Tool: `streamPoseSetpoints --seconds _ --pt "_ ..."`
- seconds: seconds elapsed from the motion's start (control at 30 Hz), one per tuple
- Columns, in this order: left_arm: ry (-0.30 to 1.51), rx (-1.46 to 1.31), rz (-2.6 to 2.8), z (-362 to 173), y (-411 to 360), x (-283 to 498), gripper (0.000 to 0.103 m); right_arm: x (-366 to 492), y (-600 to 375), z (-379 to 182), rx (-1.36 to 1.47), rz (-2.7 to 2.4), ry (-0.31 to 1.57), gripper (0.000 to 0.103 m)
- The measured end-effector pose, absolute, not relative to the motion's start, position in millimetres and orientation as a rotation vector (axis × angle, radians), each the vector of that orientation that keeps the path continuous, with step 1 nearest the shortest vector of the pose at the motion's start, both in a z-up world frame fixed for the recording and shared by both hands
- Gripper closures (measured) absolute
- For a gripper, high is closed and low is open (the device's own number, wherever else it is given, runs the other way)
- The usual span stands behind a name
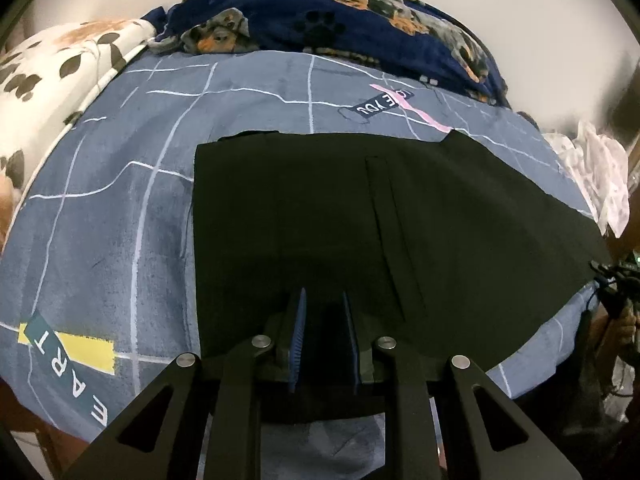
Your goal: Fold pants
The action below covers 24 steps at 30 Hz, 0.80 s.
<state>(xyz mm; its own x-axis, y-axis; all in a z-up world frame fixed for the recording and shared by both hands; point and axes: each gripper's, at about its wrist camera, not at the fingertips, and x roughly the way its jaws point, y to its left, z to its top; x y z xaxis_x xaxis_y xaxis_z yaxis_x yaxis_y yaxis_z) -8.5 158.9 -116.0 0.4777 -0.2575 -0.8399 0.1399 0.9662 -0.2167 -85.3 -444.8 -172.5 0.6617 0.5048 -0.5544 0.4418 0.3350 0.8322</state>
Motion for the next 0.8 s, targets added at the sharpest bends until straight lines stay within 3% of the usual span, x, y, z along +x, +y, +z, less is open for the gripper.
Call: streamPoseSetpoints --seconds 0.23,0.37,0.5,0.8 --pt "1.053 -0.132 -0.240 -116 159 -9 0.083 -141 -553 -162 1.354 -0.174 0.666 0.094" --pt "1.059 -0.151 -0.240 -117 160 -7 0.083 -164 -599 -150 1.339 -0.281 0.568 0.083" --pt "1.063 -0.160 -0.239 -117 161 -7 0.083 -166 -626 -139 1.281 -0.337 0.543 0.063" --pt "1.057 -0.134 -0.219 -117 157 -7 0.083 -147 -629 -147 1.314 -0.235 0.564 0.060"
